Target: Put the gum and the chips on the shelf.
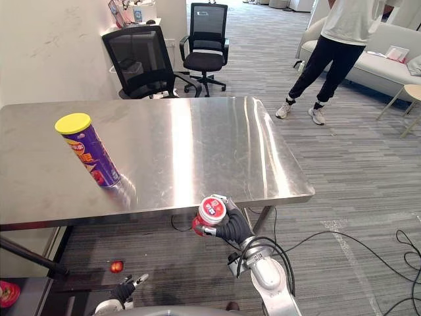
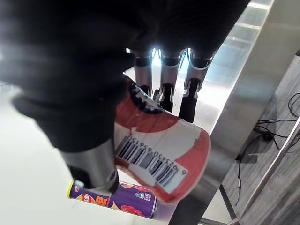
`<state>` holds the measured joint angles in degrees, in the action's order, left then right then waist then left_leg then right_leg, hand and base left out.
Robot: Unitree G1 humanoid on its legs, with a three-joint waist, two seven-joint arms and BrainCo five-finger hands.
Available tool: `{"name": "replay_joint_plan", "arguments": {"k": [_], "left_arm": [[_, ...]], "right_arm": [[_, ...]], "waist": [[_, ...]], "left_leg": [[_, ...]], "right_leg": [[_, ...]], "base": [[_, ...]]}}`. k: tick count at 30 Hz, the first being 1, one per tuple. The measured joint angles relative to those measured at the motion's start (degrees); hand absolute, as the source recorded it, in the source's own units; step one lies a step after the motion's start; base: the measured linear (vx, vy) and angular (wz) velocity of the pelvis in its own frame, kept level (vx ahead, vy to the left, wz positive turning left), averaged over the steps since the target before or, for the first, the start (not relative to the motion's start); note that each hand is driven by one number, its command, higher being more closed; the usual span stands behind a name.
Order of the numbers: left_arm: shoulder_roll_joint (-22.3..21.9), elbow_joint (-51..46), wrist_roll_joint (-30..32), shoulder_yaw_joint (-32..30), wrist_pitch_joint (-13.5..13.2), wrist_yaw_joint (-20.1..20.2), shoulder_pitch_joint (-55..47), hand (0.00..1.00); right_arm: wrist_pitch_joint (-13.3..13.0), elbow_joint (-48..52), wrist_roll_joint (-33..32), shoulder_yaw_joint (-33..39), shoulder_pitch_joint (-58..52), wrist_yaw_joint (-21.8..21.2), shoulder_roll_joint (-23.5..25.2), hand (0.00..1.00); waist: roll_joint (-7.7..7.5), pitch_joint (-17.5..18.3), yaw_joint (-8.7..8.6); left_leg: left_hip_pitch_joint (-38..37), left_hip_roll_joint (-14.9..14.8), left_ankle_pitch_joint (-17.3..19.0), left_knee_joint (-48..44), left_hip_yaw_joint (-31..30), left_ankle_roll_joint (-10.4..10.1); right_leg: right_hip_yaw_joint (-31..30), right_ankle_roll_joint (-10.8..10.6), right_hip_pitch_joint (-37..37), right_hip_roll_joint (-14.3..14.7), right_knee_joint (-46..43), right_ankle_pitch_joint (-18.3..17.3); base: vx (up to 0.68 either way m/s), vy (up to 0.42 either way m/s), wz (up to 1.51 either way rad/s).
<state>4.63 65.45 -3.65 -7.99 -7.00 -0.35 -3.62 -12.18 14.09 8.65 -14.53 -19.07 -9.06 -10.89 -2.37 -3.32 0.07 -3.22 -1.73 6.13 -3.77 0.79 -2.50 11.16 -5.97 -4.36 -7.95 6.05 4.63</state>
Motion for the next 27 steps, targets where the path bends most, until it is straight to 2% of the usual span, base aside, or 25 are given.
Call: {"name": "replay_joint_plan", "arguments": {"k": [10, 17, 20, 21, 22, 23, 24, 25, 26, 27], "left_arm": [[0.1, 0.0, 0.0, 0.9, 0.0, -1.0, 0.1, 0.0], [0.1, -0.7, 0.0, 1.1, -0.4, -1.0, 0.1, 0.0], [0.1, -1.8, 0.0, 1.7, -0.8, -1.0, 0.9, 0.0], [0.3, -2.0, 0.0, 2.4, -1.1, -1.0, 1.9, 0.0], [0.4, -2.0, 0.0, 2.7, -1.2, -1.0, 2.2, 0.0], [0.3, -2.5, 0.0, 2.6, -1.2, -1.2, 3.1, 0.0], [0.2, -2.5, 0.0, 2.6, -1.2, -1.2, 3.3, 0.0], [0.2, -2.5, -0.2, 2.3, -1.2, -1.3, 3.4, 0.0], [0.3, -2.0, -0.6, 1.7, -1.2, -1.3, 3.5, 0.0], [0.3, -1.6, -0.8, 1.4, -1.2, -1.1, 3.7, 0.0]], "right_arm": [[0.1, -1.5, -0.2, 0.0, -1.4, 0.0, -0.6, 1.0], [0.1, -1.4, -0.2, 0.3, 1.3, 0.0, -5.5, 1.0], [-0.2, -1.4, -0.6, 1.0, 6.5, 0.3, -8.4, 1.0], [-0.6, -1.4, -2.0, 1.6, 8.9, 0.6, -9.4, 1.0], [-0.8, -1.4, -2.4, 1.9, 9.7, 0.8, -9.5, 1.0], [-1.0, -1.4, -2.5, 2.5, 10.7, 1.1, -9.5, 1.0], [-1.0, -1.3, -2.5, 2.7, 11.1, 1.2, -9.6, 1.0], [-1.0, -1.2, -2.5, 2.8, 11.2, 1.3, -9.6, 1.0], [-1.0, -1.2, -2.5, 2.8, 10.2, 1.3, -9.4, 1.0], [-0.9, -1.3, -2.8, 3.4, 9.1, 1.4, -9.1, 1.0]], "waist": [[-0.01, 0.0, 0.05], [0.43, -0.5, 1.23], [0.76, -3.0, 1.78], [1.25, -5.0, 1.93], [1.28, -5.5, 1.87], [1.54, -6.7, 2.54], [2.28, -7.1, 2.75], [2.61, -7.5, 2.82], [2.03, -7.5, 2.85], [1.71, -7.7, 2.42]], "left_leg": [[0.0, 0.0, -0.2, 0.6, -0.4, 0.0], [1.2, 0.2, -0.7, 0.4, -4.0, -0.3], [3.3, 0.1, -1.8, -1.1, -8.5, -1.0], [4.6, 0.3, -2.7, -1.5, -11.2, -1.5], [5.3, 0.2, -3.2, -1.3, -11.5, -1.7], [6.6, -0.1, -3.4, -0.3, -10.9, -2.0], [7.7, -0.8, -2.7, -0.4, -8.8, -0.8], [8.3, -3.8, -1.3, 0.3, -1.1, 1.4], [8.1, -4.7, 0.6, 0.9, 5.4, 3.7], [10.3, -7.0, -0.2, -4.8, 11.9, 4.9]], "right_leg": [[0.6, 0.0, 0.1, -0.1, 0.0, -0.1], [4.4, 0.0, -1.2, -0.1, 0.0, -0.9], [8.1, 0.5, -0.6, -0.2, -3.6, -3.1], [10.9, 0.8, 1.1, -1.0, -8.2, -5.6], [11.9, 1.0, 2.3, -1.6, -10.3, -6.6], [13.0, 1.5, 4.7, -2.2, -14.6, -8.5], [13.7, 2.2, 5.7, -2.3, -16.0, -9.0], [14.5, 2.7, 6.4, -2.6, -16.7, -9.3], [15.4, 2.7, 6.7, -3.8, -16.1, -9.3], [16.9, 3.1, 8.0, -5.5, -17.4, -9.6]], "base": [[0.0, 0.002, 0.02], [-0.01, -0.008, 0.28], [-0.04, -0.042, 0.76], [-0.09, -0.051, 1.02], [-0.12, -0.05, 0.92], [-0.12, -0.034, 0.48], [-0.14, -0.062, 0.45], [-0.09, -0.063, 0.42], [-0.02, -0.024, 0.61], [0.01, -0.001, 0.53]]}}
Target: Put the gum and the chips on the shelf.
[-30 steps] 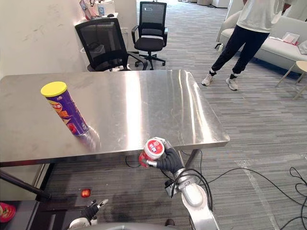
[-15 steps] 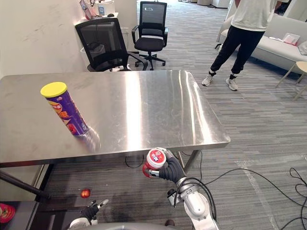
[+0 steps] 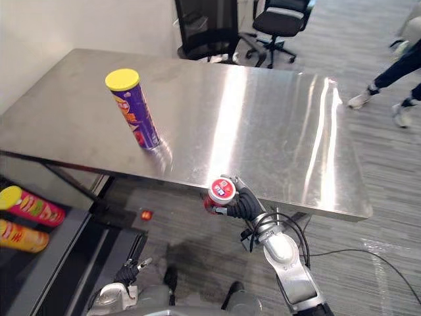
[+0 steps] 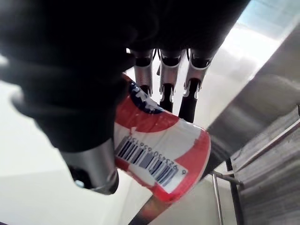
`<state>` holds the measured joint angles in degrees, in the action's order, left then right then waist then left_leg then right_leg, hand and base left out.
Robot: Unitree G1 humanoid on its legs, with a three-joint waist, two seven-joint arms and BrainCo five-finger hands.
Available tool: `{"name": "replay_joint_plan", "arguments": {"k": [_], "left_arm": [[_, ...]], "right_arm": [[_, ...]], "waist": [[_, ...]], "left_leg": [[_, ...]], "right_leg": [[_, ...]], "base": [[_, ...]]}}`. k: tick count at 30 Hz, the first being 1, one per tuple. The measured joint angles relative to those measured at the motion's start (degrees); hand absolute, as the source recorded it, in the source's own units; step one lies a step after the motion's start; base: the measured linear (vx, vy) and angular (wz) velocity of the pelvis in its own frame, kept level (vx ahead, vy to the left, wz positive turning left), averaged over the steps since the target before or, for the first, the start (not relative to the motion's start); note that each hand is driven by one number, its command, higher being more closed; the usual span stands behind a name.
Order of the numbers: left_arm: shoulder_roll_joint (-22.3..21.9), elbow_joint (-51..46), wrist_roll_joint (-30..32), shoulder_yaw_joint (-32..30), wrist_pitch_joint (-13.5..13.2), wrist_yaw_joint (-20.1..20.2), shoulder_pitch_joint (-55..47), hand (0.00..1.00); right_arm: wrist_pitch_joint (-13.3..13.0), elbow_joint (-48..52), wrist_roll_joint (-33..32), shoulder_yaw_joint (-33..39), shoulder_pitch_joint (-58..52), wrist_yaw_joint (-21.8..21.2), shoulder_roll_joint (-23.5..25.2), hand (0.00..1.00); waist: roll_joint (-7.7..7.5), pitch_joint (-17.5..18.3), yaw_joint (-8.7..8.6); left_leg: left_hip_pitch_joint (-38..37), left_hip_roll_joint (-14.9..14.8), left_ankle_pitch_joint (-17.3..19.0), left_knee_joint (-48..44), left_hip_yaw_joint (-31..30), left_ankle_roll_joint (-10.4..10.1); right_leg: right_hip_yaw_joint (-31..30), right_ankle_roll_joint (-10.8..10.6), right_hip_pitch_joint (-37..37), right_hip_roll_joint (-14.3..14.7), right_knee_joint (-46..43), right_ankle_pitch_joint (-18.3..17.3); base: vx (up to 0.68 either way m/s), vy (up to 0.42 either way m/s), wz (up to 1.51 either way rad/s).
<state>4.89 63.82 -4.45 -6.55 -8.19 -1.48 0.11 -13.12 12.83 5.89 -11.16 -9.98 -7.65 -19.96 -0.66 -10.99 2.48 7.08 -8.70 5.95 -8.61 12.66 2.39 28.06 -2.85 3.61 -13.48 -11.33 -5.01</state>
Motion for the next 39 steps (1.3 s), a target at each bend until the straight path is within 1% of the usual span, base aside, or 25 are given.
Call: {"name": "replay_joint_plan", "arguments": {"k": [1, 2, 3, 4, 5, 6, 7, 8, 9, 10, 11, 12, 15, 17, 20, 22, 23, 24, 25, 26, 27, 30, 32, 35, 39], "left_arm": [[-0.1, -0.1, 0.0, 0.0, 0.0, 0.1, 0.0, 0.0], [-0.9, -0.5, 0.1, 0.8, 0.0, 0.1, -0.3, 0.0], [-0.4, -2.0, 0.3, 1.7, -0.1, -0.1, -1.1, 0.0], [-0.1, -2.3, 0.4, 1.6, -0.1, -0.2, -1.2, 0.0], [0.2, -1.4, 0.6, 1.3, 0.1, -0.3, -1.2, 0.0], [0.0, -1.1, 0.1, 0.2, 0.0, 0.0, -1.6, 0.0], [0.0, -1.0, 0.2, -0.1, 0.1, -0.1, -1.8, 0.0], [-0.3, -0.8, 0.1, -0.3, 0.2, 0.1, -2.1, 0.0], [-0.6, -0.5, -0.4, -0.3, 0.3, 0.3, -2.6, 0.0], [-0.7, -0.4, -0.8, -0.3, 0.6, 0.5, -2.8, 0.0], [-0.6, -0.4, -2.1, -0.7, 0.9, 0.6, -2.9, 0.0], [-0.4, -0.4, -2.3, -1.2, 1.0, 0.6, -3.2, 0.0], [0.0, -0.4, -2.3, -3.0, 1.2, 0.5, -3.8, 0.0], [0.3, -0.3, -2.3, -3.7, 1.3, 0.4, -3.9, 0.0], [1.0, 0.0, -2.1, -4.1, 1.3, 0.0, -4.0, 0.0], [1.0, 0.1, -1.6, -3.8, 1.4, -0.3, -3.9, 0.0], [1.0, 0.1, -1.4, -3.6, 1.5, -0.4, -3.8, 0.0], [1.6, 0.2, -1.4, -3.3, 1.7, -0.4, -3.5, 0.0], [1.9, 0.1, -1.4, -3.3, 1.8, -0.5, -3.4, 0.0], [2.2, 0.1, -1.5, -3.3, 2.1, -0.5, -3.3, 0.0], [2.8, 0.2, -1.8, -3.1, 2.1, -0.5, -3.2, 0.0], [3.0, 0.5, -2.3, -2.7, 2.1, -0.6, -2.7, 0.0], [3.2, 0.6, -4.0, -2.9, 2.1, -0.7, -2.6, 0.0], [4.1, 0.6, -4.3, -3.4, 2.0, -0.8, -2.7, 0.0], [4.1, 0.1, -4.3, -4.9, 2.0, -0.8, -4.0, 0.0]], "right_arm": [[0.2, 0.0, -0.3, 0.7, -0.7, 0.0, 0.1, 1.0], [0.2, 0.0, -0.4, 2.2, -2.3, 0.1, -0.2, 1.0], [0.5, -0.3, -0.8, 2.8, -4.4, 0.1, 0.2, 1.0], [0.5, -0.3, -1.4, 3.3, -5.7, 0.0, 0.8, 1.0], [0.5, -0.2, -1.5, 4.7, -8.3, -0.2, 2.6, 1.0], [0.9, -0.8, -1.5, 5.5, -9.6, -0.3, 4.6, 1.0], [1.0, -0.8, -1.5, 5.9, -10.2, -0.4, 5.0, 1.0], [1.1, -0.8, -1.6, 6.2, -11.1, -0.5, 5.5, 1.0], [1.1, -0.8, -2.0, 6.3, -11.9, -0.7, 5.1, 1.0], [1.1, -0.8, -2.2, 6.3, -12.1, -0.9, 5.1, 1.0], [1.2, -1.0, -2.3, 6.2, -12.1, -1.4, 5.3, 1.0], [1.2, -1.0, -2.3, 5.7, -12.2, -1.7, 5.7, 1.0], [1.2, -1.3, -2.3, 4.0, -12.3, -2.3, 7.1, 1.0], [1.2, -1.5, -2.3, 3.3, -12.4, -2.9, 7.2, 1.0], [1.2, -1.6, -2.3, 2.6, -12.8, -2.9, 7.1, 1.0], [1.3, -1.5, -2.3, 2.9, -13.4, -2.9, 7.1, 1.0], [1.3, -1.5, -2.2, 3.2, -13.6, -2.9, 7.1, 1.0], [1.6, -2.0, -2.0, 3.8, -13.9, -2.8, 7.9, 1.0], [1.8, -2.1, -1.9, 4.1, -14.0, -2.8, 8.2, 1.0], [2.2, -2.1, -2.0, 4.6, -14.2, -2.5, 8.7, 1.0], [2.3, -2.1, -2.2, 4.8, -14.5, -2.0, 8.9, 1.0], [2.5, -2.2, -4.1, 5.0, -15.9, -1.3, 9.0, 1.0], [2.7, -2.5, -4.6, 4.4, -16.8, -1.3, 9.1, 1.0], [2.8, -2.6, -4.9, 2.5, -17.2, -1.4, 9.3, 1.0], [2.8, -3.9, -7.9, -0.3, -15.9, -1.7, 9.3, 1.0]], "waist": [[0.72, 0.2, -0.12], [3.16, 0.3, -0.57], [2.37, 0.4, -1.19], [1.64, 0.5, -1.81], [1.39, 0.7, -2.9], [0.98, 0.4, -3.36], [0.76, 0.3, -3.82], [0.82, 0.3, -4.19], [1.51, 0.7, -4.17], [2.01, 1.0, -4.17], [2.6, 1.2, -4.0], [2.59, 1.3, -4.03], [2.52, 1.4, -4.02], [2.19, 1.4, -4.0], [1.41, 1.8, -4.14], [1.43, 2.0, -4.18], [1.43, 2.0, -4.19], [0.47, 1.5, -4.12], [-0.12, 1.2, -4.03], [-0.96, 0.7, -4.03], [-1.27, 0.4, -4.08], [-0.99, 0.2, -4.19], [-1.31, 0.0, -4.13], [-2.25, -0.5, -3.81], [-2.33, -1.0, -3.4]], "left_leg": [[1.3, -1.4, -1.3, -4.5, 2.9, 2.0], [4.0, -3.3, -5.0, -10.2, 7.3, 2.1], [4.2, -2.0, -8.6, -6.7, 8.8, 1.8], [3.2, -0.1, -12.1, -0.4, 7.9, 1.9], [1.0, 0.4, -13.0, 2.9, 10.8, 1.8], [0.1, -2.4, -7.0, -5.9, 17.6, 1.2], [-1.1, -3.6, -5.8, -8.3, 20.4, 1.0], [-3.9, -5.0, -5.7, -10.1, 24.6, 0.7], [-6.2, -5.7, -6.1, -10.1, 27.1, 0.7], [-6.3, -5.8, -6.3, -9.2, 27.4, 0.4], [-6.0, -4.8, -6.5, -7.2, 28.8, 0.2], [-5.9, -3.9, -7.0, -4.8, 29.3, -0.4], [-6.1, -2.2, -7.4, 0.9, 29.3, -1.1], [-6.0, -1.7, -7.4, 2.1, 29.3, -1.1], [-5.3, -0.6, -7.5, 4.6, 28.2, -1.4], [-5.2, 0.3, -8.2, 9.1, 26.9, -2.8], [-5.2, 0.5, -8.0, 10.8, 26.7, -4.2], [-5.1, 0.9, -7.9, 11.2, 27.1, -5.0], [-5.3, 1.0, -7.5, 10.6, 27.4, -5.0], [-5.3, 0.7, -5.6, 7.5, 27.5, -5.0], [-5.0, -0.3, -2.8, 3.1, 28.1, -4.8], [-3.1, -3.1, 2.3, -5.2, 28.2, -4.7], [-2.2, -4.3, 4.3, -8.3, 27.9, -4.4], [-1.7, -5.0, 5.4, -10.0, 27.7, -4.0], [-1.1, -5.4, 7.3, -12.9, 26.1, -3.8]], "right_leg": [[0.9, 0.2, 0.9, -0.5, -1.6, -0.6], [3.3, 1.1, 2.4, -0.5, -6.1, -3.0], [3.5, 2.0, 3.1, -0.9, -6.3, -5.4], [3.7, 2.5, 3.1, -1.2, -4.4, -5.2], [9.0, 1.9, 2.2, -2.5, -2.5, -3.7], [11.9, 2.1, 2.0, -3.6, -4.1, -3.9], [13.5, 2.4, 1.7, -4.2, -4.7, -4.2], [16.1, 2.5, 1.0, -5.3, -5.0, -4.5], [18.5, 2.6, 0.7, -5.8, -5.1, -4.7], [19.7, 2.5, 0.7, -6.1, -5.3, -4.8], [21.5, 1.8, 0.6, -6.9, -5.5, -4.8], [23.4, 1.2, -0.1, -7.2, -5.3, -4.4], [27.4, -0.3, -1.1, -7.2, -4.5, -3.8], [28.3, -0.7, -1.3, -7.2, -4.4, -3.1], [28.5, -0.1, -0.2, -7.1, -3.9, -1.4], [28.1, 0.6, 2.1, -6.6, -3.9, -0.5], [28.1, 0.8, 3.1, -6.3, -4.2, -0.3], [27.3, 1.0, 4.1, -7.0, -5.7, -0.5], [26.8, 1.1, 4.3, -7.6, -6.6, -0.5], [25.9, 1.4, 4.2, -8.6, -8.5, -0.8], [24.8, 1.6, 4.0, -9.3, -9.6, -1.0], [24.0, 1.6, 3.7, -9.7, -10.3, -0.9], [23.7, 1.2, 3.4, -9.2, -9.6, -0.7], [24.0, -0.1, 2.6, -8.4, -7.7, 0.3], [25.8, -0.6, 0.6, -8.6, -6.8, 1.4]], "base": [[0.0, -0.06, 0.68], [-0.03, -0.119, 0.85], [-0.07, -0.204, 1.06], [-0.07, -0.115, 1.52], [-0.07, -0.136, 1.61], [-0.04, -0.072, 1.61], [-0.07, -0.086, 1.35], [-0.09, 0.001, 1.23], [-0.1, 0.052, 1.14], [-0.13, 0.109, 1.0], [-0.13, 0.122, 0.97], [-0.13, 0.121, 0.93], [-0.13, 0.136, 0.67], [-0.1, 0.141, 0.35], [-0.08, 0.108, 0.06], [-0.09, 0.103, -0.07], [-0.09, 0.109, -0.13], [-0.08, 0.074, -0.14], [-0.09, 0.052, -0.21], [-0.06, -0.006, -0.3], [-0.05, -0.012, -0.31], [-0.05, 0.023, -0.19], [-0.05, 0.066, -0.04], [-0.05, 0.08, 0.01], [0.01, 0.084, 0.16]]}}
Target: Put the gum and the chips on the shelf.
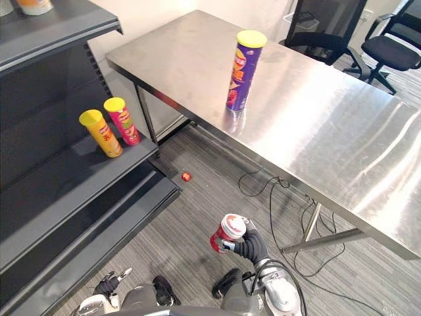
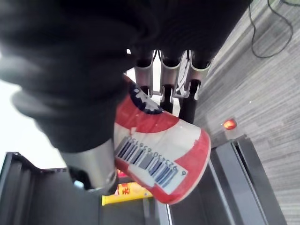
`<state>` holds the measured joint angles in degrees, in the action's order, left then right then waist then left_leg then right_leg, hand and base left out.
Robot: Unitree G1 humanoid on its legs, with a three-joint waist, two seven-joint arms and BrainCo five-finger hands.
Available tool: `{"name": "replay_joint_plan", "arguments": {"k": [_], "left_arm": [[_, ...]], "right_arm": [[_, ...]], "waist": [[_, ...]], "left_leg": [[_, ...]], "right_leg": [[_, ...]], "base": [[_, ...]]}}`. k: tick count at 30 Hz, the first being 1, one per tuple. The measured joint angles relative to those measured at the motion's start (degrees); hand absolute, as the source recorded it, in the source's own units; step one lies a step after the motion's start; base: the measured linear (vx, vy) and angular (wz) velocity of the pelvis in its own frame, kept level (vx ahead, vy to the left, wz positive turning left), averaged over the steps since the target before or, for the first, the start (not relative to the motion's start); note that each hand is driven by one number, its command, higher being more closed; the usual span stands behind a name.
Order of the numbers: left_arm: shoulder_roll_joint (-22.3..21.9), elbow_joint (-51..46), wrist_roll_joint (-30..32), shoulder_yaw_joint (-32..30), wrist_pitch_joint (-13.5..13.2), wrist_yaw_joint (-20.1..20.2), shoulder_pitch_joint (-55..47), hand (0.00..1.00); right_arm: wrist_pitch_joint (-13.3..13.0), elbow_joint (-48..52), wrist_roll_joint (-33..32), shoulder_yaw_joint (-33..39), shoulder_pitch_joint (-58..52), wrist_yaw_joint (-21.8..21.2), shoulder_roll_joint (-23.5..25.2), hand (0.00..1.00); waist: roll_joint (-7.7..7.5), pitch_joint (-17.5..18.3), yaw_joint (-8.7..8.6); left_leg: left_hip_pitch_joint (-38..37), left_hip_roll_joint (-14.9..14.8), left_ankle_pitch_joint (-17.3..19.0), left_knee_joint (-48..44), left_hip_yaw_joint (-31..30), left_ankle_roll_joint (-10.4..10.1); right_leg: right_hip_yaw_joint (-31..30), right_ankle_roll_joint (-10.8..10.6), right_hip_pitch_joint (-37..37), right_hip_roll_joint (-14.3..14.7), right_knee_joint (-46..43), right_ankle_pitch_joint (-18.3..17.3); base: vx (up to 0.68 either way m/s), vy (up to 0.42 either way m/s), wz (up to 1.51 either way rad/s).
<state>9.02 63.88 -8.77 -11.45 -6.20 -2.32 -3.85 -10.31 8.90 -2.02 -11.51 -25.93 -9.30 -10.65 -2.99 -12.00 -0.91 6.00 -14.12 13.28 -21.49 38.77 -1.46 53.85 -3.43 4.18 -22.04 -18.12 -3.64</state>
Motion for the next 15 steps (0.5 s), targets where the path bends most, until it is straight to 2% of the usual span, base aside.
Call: {"name": "replay_joint_plan", "arguments": {"k": [2, 4, 5, 6, 7, 8, 9, 11, 13, 15], "left_arm": [[-0.1, 0.0, 0.0, -0.3, 0.0, 0.0, -1.5, 0.0], [-0.4, 0.2, 0.0, -0.7, 0.2, 0.0, -2.7, 0.0], [-0.4, 0.6, 0.0, -0.7, 0.2, 0.0, -3.2, 0.0], [-0.3, 0.6, 0.0, -0.7, 0.2, 0.0, -4.3, 0.0], [-0.1, 0.5, 0.0, -0.7, 0.2, 0.0, -4.9, 0.0], [0.2, 0.6, 0.0, -0.7, 0.3, -0.1, -5.7, 0.0], [0.7, 1.1, 0.1, -0.7, 0.3, -0.5, -6.8, 0.0], [0.7, 1.6, 0.1, -0.8, 0.4, -0.8, -7.1, 0.0], [0.0, 2.0, 0.1, -1.3, 0.5, -0.8, -7.3, 0.0], [-1.3, 2.1, 0.2, -3.1, 0.3, -0.6, -7.3, 0.0]], "right_arm": [[0.0, -2.1, -0.7, -1.6, 1.0, 0.0, 0.0, 1.0], [0.3, -3.6, -0.8, -2.6, 1.3, -0.1, 0.1, 1.0], [0.4, -4.3, -0.9, -2.6, 1.4, -0.1, 0.1, 1.0], [0.4, -4.8, -1.3, -2.5, 1.4, -0.3, 0.2, 1.0], [0.4, -4.9, -1.6, -2.4, 1.3, -0.5, 0.4, 1.0], [0.5, -5.0, -2.6, -2.5, 0.8, -1.1, 0.8, 1.0], [0.6, -5.0, -3.1, -2.2, 0.0, -1.3, 1.4, 1.0], [0.6, -4.3, -3.7, -1.0, -1.6, -1.5, 2.6, 1.0], [0.6, -3.9, -4.8, 0.0, -2.9, -1.8, 2.9, 1.0], [1.6, -1.1, -5.9, 1.2, -6.6, -2.3, 3.3, 1.0]], "waist": [[0.17, -0.1, 0.45], [0.74, -0.4, 0.58], [1.65, -1.1, 1.02], [2.47, -1.6, 0.93], [2.55, -2.0, 0.8], [2.08, -2.5, 0.43], [1.96, -2.5, -0.44], [1.89, -2.5, -0.81], [1.87, -2.5, -1.38], [1.42, -2.2, -3.22]], "left_leg": [[0.2, -0.4, 1.8, -1.9, -1.5, 0.3], [0.9, -0.3, 3.1, -3.2, -4.3, 0.8], [0.8, -0.2, 3.3, -3.0, -6.4, 0.9], [0.4, 0.1, 3.5, -2.7, -8.4, 1.1], [0.3, 0.3, 3.7, -2.8, -9.5, 1.4], [-0.2, 0.8, 4.1, -2.8, -11.7, 1.8], [-0.4, 1.5, 4.4, -2.8, -14.3, 1.8], [-0.6, 2.7, 4.9, -2.5, -16.3, 1.6], [-0.6, 4.2, 5.7, -2.5, -18.3, 1.3], [-2.2, 5.9, 6.4, -1.5, -22.1, 0.1]], "right_leg": [[1.5, 0.2, -1.9, -0.8, -0.7, 0.7], [1.0, 0.3, -2.3, -3.1, -6.6, 2.5], [-5.4, 2.7, -0.2, -4.6, -12.5, 6.1], [-17.5, 6.0, 4.5, -4.3, -17.9, 10.3], [-24.6, 5.8, 6.7, -3.0, -20.0, 11.5], [-37.0, 4.3, 8.7, 1.1, -21.9, 10.1], [-45.6, 1.6, 9.0, 5.3, -21.5, 5.7], [-53.1, -0.2, 10.4, 9.4, -16.1, 1.7], [-58.2, -1.0, 12.0, 11.6, -6.7, 1.6], [-66.3, -3.8, 11.4, 15.0, 5.6, 3.5]], "base": [[0.05, 0.095, 0.38], [0.05, 0.135, 0.68], [0.1, 0.229, 0.81], [0.11, 0.227, 0.81], [0.13, 0.105, 0.87], [0.15, 0.019, 1.02], [0.17, -0.01, 1.07], [0.2, -0.034, 0.79], [0.18, -0.042, 0.62], [0.27, -0.143, 0.95]]}}
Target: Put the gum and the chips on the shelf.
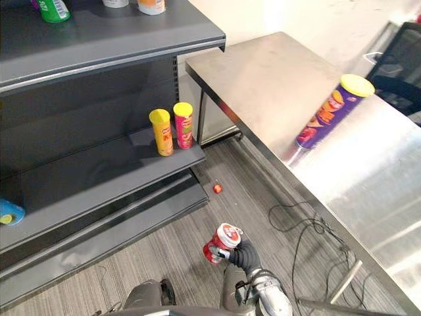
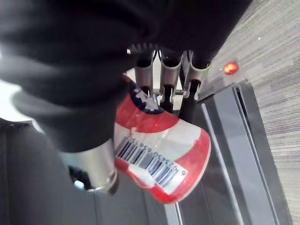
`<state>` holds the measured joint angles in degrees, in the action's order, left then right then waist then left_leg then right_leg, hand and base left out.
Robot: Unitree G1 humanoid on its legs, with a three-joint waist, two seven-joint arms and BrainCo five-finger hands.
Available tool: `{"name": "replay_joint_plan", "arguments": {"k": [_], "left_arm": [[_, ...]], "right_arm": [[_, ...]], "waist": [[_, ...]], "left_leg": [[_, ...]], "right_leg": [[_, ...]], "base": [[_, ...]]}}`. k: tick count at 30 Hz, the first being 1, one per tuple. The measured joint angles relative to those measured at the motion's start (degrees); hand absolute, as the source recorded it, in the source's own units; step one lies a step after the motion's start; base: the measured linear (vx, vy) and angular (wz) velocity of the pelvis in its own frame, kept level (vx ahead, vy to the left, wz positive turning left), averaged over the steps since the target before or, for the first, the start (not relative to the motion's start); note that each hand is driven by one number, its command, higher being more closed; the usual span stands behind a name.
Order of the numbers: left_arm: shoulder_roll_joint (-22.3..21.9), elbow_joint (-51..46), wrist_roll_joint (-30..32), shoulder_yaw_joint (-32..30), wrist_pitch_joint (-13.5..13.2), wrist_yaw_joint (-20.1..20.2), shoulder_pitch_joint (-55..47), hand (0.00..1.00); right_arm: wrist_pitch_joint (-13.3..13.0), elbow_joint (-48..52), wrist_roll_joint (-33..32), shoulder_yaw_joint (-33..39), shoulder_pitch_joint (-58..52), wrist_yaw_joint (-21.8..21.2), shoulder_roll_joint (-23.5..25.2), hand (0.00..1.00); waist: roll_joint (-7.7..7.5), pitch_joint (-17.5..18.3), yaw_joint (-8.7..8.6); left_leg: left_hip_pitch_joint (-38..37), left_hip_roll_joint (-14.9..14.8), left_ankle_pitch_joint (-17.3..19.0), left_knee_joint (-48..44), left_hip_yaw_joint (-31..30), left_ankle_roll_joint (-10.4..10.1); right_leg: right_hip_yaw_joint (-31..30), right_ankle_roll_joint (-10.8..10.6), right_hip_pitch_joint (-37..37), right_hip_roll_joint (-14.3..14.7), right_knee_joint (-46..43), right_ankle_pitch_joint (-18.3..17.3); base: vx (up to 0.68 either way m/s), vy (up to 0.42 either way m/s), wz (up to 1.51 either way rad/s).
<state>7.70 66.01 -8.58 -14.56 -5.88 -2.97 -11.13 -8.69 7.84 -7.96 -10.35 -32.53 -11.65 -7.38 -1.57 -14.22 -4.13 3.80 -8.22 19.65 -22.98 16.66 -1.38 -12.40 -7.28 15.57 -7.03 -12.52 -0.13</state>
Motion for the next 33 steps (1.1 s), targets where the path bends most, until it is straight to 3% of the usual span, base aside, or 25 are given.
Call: {"name": "replay_joint_plan", "arguments": {"k": [1, 3, 5, 8, 10, 14, 16, 19, 21, 24, 28, 33], "left_arm": [[-0.3, -0.2, 0.1, -0.8, -0.1, 0.1, -0.2, 0.0], [-0.9, -0.7, 0.9, -1.6, -0.5, 0.3, -0.7, 0.0], [-2.9, -1.0, 0.9, -1.5, -0.5, 0.9, -0.2, 0.0], [-3.6, -2.1, 1.1, -1.5, -0.9, 1.1, 0.8, 0.0], [-3.7, -2.8, 1.5, -1.6, -1.0, 1.0, 0.7, 0.0], [-3.3, -3.4, 2.5, -1.6, -1.1, 1.0, 0.6, 0.0], [-2.7, -3.3, 3.1, -1.6, -1.1, 1.4, 0.5, 0.0], [-1.8, -2.9, 4.5, -1.6, -1.2, 2.4, -0.5, 0.0], [-0.7, -1.9, 5.0, -1.6, -1.3, 3.4, -0.5, 0.0], [-0.4, -1.6, 5.0, -1.7, -1.6, 3.7, -0.5, 0.0], [-0.3, -1.0, 5.2, -1.6, -2.3, 4.6, -0.8, 0.0], [-0.3, -1.1, 5.4, -0.7, -2.3, 5.5, -0.9, 0.0]], "right_arm": [[0.1, 1.5, -0.5, 0.3, -1.4, -0.1, 0.4, 1.0], [0.1, 6.5, -1.1, 0.8, -7.0, -0.1, 2.2, 1.0], [0.3, 8.9, -3.6, 0.8, -7.7, -0.3, 1.4, 1.0], [0.4, 11.7, -4.5, 0.9, -5.1, -1.3, 0.3, 1.0], [0.5, 13.4, -4.5, 0.7, -2.1, -1.6, -1.2, 1.0], [0.4, 20.8, -3.7, 2.4, 4.1, -2.5, -7.9, 1.0], [0.4, 24.5, -3.3, 7.2, 6.4, -3.1, -10.3, 1.0], [-1.4, 27.8, -4.6, 21.6, 10.9, -3.0, -14.4, 1.0], [-3.5, 28.7, -8.0, 30.7, 16.3, -1.4, -17.0, 1.0], [-6.5, 30.6, -11.0, 37.0, 22.9, -1.2, -21.6, 1.0], [-8.5, 29.0, -13.7, 35.4, 31.3, -1.4, -28.3, 1.0], [-9.0, 14.6, -14.8, 23.7, 45.9, -1.2, -36.2, 1.0]], "waist": [[-0.38, 0.3, -0.38], [-2.31, 1.4, -1.73], [0.31, 3.8, -1.1], [1.68, 4.6, -0.33], [1.54, 4.6, -0.28], [0.81, 5.2, 0.3], [0.02, 6.2, 0.29], [-1.27, 9.4, 0.18], [-2.32, 11.3, -0.35], [-2.84, 12.2, -0.51], [-2.69, 13.2, -0.47], [-2.27, 14.0, -0.14]], "left_leg": [[-0.4, 0.4, 0.4, 0.0, -1.1, -0.7], [-2.2, 1.6, 1.8, -1.0, -4.6, -2.2], [-3.4, -1.7, 1.9, 0.4, -7.6, -4.7], [-4.5, -2.9, -2.5, 7.1, -8.0, -5.0], [-5.0, -3.2, -5.5, 11.4, -8.1, -5.2], [-4.9, -3.2, -7.7, 15.7, -8.4, -7.0], [-4.8, -3.0, -8.7, 17.2, -9.4, -7.2], [-4.8, -3.2, -9.7, 19.4, -9.8, -7.6], [-4.9, -3.2, -10.8, 21.1, -9.8, -7.7], [-5.3, -3.0, -11.2, 22.0, -9.7, -7.8], [-6.2, -2.8, -11.5, 22.8, -10.5, -7.7], [-6.1, -2.5, -12.0, 22.9, -12.8, -7.5]], "right_leg": [[-1.6, -0.4, -0.1, 0.7, 0.4, 0.3], [-0.8, -3.1, 0.3, 0.5, -4.5, 0.4], [4.3, -0.3, 1.5, 2.5, -12.1, -6.1], [7.8, 1.5, 2.2, 2.8, -12.6, -7.2], [9.9, 2.1, 2.2, 2.5, -12.5, -7.6], [11.1, 2.4, 2.1, 2.4, -10.5, -8.4], [11.2, 2.1, 1.8, 2.4, -9.1, -8.1], [11.6, 2.0, 0.5, 3.2, -4.9, -6.0], [11.6, 1.9, -0.1, 3.5, -1.9, -4.2], [11.1, 1.6, -1.3, 3.7, 0.9, -2.7], [11.2, 1.4, -3.0, 3.6, 2.7, -2.0], [12.4, 1.4, -4.4, 3.0, 3.3, -2.0]], "base": [[0.37, -0.261, 1.23], [0.32, -0.299, 1.14], [0.4, -0.352, 0.71], [0.29, -0.254, 0.55], [0.12, -0.146, 0.5], [0.01, -0.051, 0.27], [-0.03, -0.011, 0.12], [0.01, 0.026, 0.03], [0.04, 0.026, -0.04], [0.0, 0.015, -0.02], [0.0, 0.029, 0.07], [-0.01, 0.011, 0.19]]}}
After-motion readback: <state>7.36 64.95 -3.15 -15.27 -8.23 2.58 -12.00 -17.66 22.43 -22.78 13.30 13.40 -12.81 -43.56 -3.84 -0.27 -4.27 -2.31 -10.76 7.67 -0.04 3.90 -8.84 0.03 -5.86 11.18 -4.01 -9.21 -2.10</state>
